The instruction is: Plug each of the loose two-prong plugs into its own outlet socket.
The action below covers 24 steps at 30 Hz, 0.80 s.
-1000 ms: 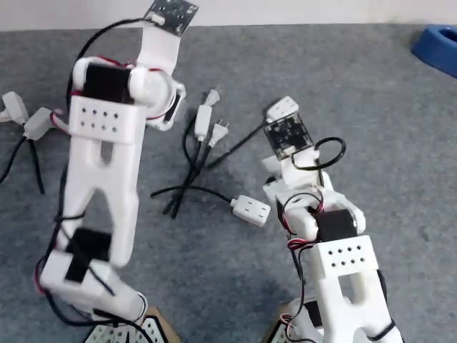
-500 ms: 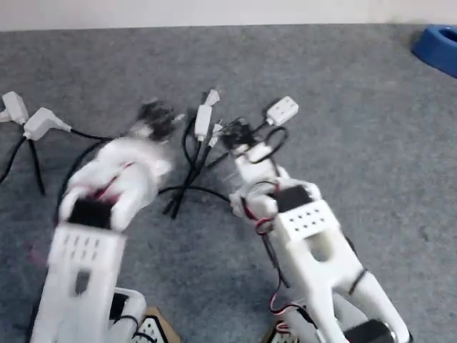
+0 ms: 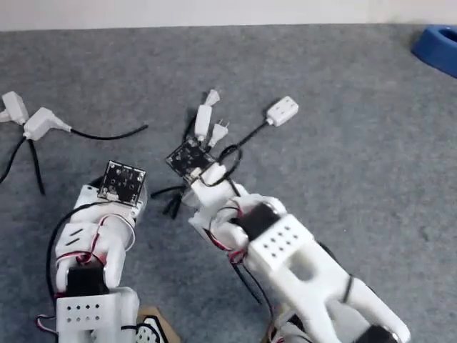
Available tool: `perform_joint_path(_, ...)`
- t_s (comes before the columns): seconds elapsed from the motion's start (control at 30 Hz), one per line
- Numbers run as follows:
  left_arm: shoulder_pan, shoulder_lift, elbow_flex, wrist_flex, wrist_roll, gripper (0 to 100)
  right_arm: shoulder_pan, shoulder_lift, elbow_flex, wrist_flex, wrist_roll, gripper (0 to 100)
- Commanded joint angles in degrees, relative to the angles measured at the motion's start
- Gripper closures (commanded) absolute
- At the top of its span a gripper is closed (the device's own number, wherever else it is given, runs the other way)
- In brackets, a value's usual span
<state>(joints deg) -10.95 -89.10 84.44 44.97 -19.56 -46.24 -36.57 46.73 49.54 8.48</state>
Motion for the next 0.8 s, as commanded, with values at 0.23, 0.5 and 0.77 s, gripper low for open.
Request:
perform_joint_path(0.23,6.99,-1.01,-0.31,-0.88,0.7,78,-3.21,-16.04,8.48,-0.04,-1.14,99.2)
perform_joint_path(0.5,12.44,-1.01,-1.01,2.02,0.7,78,-6.37,-10.51,8.4,-3.3,-2.02,99.2)
perform_joint_path(0.77,12.35,-1.01,-3.38,2.02,0.97,78,-6.2,-6.99,8.57,-4.7,-2.2,99.2)
